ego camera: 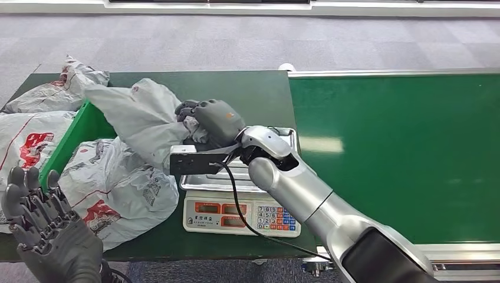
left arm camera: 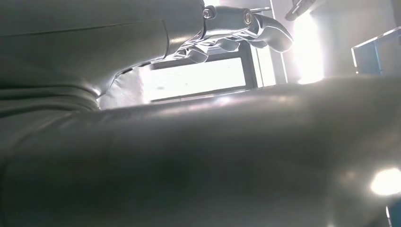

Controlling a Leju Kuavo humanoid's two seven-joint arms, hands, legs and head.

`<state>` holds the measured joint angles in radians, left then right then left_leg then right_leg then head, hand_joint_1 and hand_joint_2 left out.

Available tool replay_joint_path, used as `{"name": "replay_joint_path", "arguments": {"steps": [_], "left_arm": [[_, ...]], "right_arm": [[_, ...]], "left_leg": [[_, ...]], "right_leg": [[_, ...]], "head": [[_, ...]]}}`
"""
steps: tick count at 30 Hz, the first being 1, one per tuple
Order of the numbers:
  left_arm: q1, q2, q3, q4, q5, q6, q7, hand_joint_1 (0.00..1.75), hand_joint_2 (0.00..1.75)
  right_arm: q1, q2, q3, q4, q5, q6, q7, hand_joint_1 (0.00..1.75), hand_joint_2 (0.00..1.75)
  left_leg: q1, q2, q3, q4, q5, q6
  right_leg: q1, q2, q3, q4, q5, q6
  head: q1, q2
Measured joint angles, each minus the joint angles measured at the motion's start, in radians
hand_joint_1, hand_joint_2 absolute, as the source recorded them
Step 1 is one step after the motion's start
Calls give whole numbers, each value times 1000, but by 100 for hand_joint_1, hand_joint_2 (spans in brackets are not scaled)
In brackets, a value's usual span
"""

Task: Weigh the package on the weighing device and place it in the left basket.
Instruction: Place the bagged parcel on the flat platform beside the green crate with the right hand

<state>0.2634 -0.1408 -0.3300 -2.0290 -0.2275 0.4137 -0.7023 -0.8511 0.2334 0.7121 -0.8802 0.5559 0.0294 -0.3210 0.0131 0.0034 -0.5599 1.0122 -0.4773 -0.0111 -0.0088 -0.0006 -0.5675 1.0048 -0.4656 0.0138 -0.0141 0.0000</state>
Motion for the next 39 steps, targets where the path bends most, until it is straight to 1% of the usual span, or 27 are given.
{"name": "replay_joint_path", "arguments": {"steps": [3, 6, 9, 11, 13, 16, 20, 24, 26, 29, 32, 35, 38, 39], "left_arm": [[-2, -4, 0, 1, -9, 1, 0, 0, 0], [-1, -13, 0, 0, -28, 7, 0, 0, 0], [3, -13, 0, -2, -38, 29, 0, 0, 0], [10, -13, 0, -7, -41, 40, 0, 0, 0], [22, -13, -1, -15, -45, 45, 0, 0, 0], [44, -13, 0, -30, -51, 50, 0, 0, 0], [55, -4, 0, -46, -38, 67, 0, 0, 0], [67, 9, 0, -57, -23, 73, 0, 0, 0], [68, 13, 0, -59, -21, 71, 0, 0, 0], [69, 17, 0, -59, -19, 62, 0, 0, 0], [68, 19, 1, -58, -17, 44, 0, 0, 0], [65, 21, 1, -56, -17, 33, 0, 0, 0], [62, 21, 2, -52, -25, 33, 0, 0, 0], [61, 21, 2, -49, -30, 33, 0, 0, 0]], "right_arm": [[25, 24, 42, -2, -50, 12, 11, 175, 175], [62, 33, 80, -16, -85, -4, 32, 175, 175], [101, 28, 98, -50, -65, -42, 73, 175, 175], [131, 13, 107, -84, -17, -69, 114, 175, 175], [164, -15, 110, -122, 68, -105, 165, 175, 175], [219, -79, 110, -190, 237, -166, 241, 175, 175], [291, -194, 93, -303, 414, -200, 293, 175, 175], [374, -293, 56, -400, 513, -223, 326, 175, 175], [416, -329, 37, -442, 540, -234, 337, 175, 175], [468, -366, 16, -491, 562, -243, 350, 175, 175], [525, -393, -8, -530, 569, -251, 359, 175, 175], [578, -411, -29, -562, 575, -258, 365, 175, 175], [618, -419, -48, -582, 583, -245, 382, 175, 175], [627, -421, -54, -584, 584, -237, 389, 170, 175]], "left_leg": [[0, 0, 0, 0, 0, 0], [0, 0, 0, 0, 0, 0], [-1, 0, 0, 0, 0, 0], [-1, 0, 0, 1, 0, 0], [-1, -1, 0, 1, 0, 0], [-1, -1, -1, 1, 0, 0], [-3, -1, -1, 1, -1, 1], [-4, -1, -2, 1, -1, 1], [-4, -1, -2, 1, -1, 1], [-4, -1, -2, 1, -1, 1], [-4, -1, -2, 1, -1, 1], [-4, 0, -2, 1, -1, 1], [-4, 0, -3, 1, -1, 1], [-4, 0, -3, 1, -1, 1]], "right_leg": [[-1, 0, 0, 0, 1, -1], [-1, 0, 0, 0, 1, 0], [-1, 0, 0, -1, 1, 0], [-1, 0, -1, -1, 1, 0], [-1, 0, -1, -1, 1, 0], [-2, 0, -1, -1, 1, 0], [-2, 0, -1, -2, 2, 1], [-2, 0, -1, -2, 2, 1], [-2, 0, -1, -2, 2, 1], [-2, 0, -2, -2, 1, 1], [-2, 0, -2, -2, 1, 1], [-2, 0, -2, -2, 1, 1], [-2, 0, -2, -2, 1, 1], [-2, 0, -2, -2, 1, 1]], "head": [[0, 0], [0, 0], [0, 0], [0, 0], [0, 0], [0, 0], [0, 0], [0, 0], [0, 0], [0, 0], [0, 0], [0, 0], [0, 0], [0, 0]]}}
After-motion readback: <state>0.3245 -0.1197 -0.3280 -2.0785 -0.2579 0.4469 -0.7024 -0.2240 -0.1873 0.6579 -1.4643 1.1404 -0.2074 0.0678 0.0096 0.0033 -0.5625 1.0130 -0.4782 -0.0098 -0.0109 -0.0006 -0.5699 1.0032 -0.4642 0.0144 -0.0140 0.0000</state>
